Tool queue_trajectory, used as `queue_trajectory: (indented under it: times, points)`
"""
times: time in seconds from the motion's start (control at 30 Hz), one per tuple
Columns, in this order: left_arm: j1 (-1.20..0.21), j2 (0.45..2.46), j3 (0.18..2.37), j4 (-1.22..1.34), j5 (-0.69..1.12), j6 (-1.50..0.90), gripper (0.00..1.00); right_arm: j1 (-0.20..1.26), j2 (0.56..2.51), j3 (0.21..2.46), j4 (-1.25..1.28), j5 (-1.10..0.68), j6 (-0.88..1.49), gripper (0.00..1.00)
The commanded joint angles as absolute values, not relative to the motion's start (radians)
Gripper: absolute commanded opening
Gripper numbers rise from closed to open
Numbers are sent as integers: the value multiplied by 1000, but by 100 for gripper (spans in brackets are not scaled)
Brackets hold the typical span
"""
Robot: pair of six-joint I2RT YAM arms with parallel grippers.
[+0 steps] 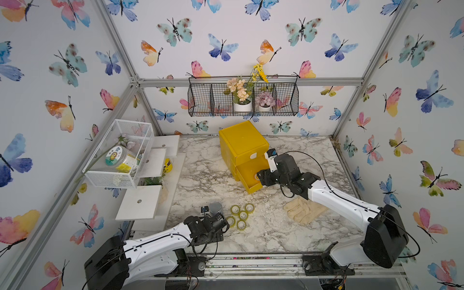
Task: Place the transparent tape into the drawer according to color
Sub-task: Pick up the tape at the center of the board.
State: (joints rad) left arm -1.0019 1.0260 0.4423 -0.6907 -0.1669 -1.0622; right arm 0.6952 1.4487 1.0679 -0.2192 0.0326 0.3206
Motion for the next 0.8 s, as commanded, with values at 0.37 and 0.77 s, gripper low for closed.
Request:
queue_trajectory:
  times: [0.37, 0.77]
  points:
    - [-1023, 1205, 437, -656, -92, -983, 79, 700, 1428, 1046, -201, 58, 316, 69]
    - [-1046, 1229, 462, -660, -75, -977, 65, 699, 1425, 1043, -199, 63, 314, 69]
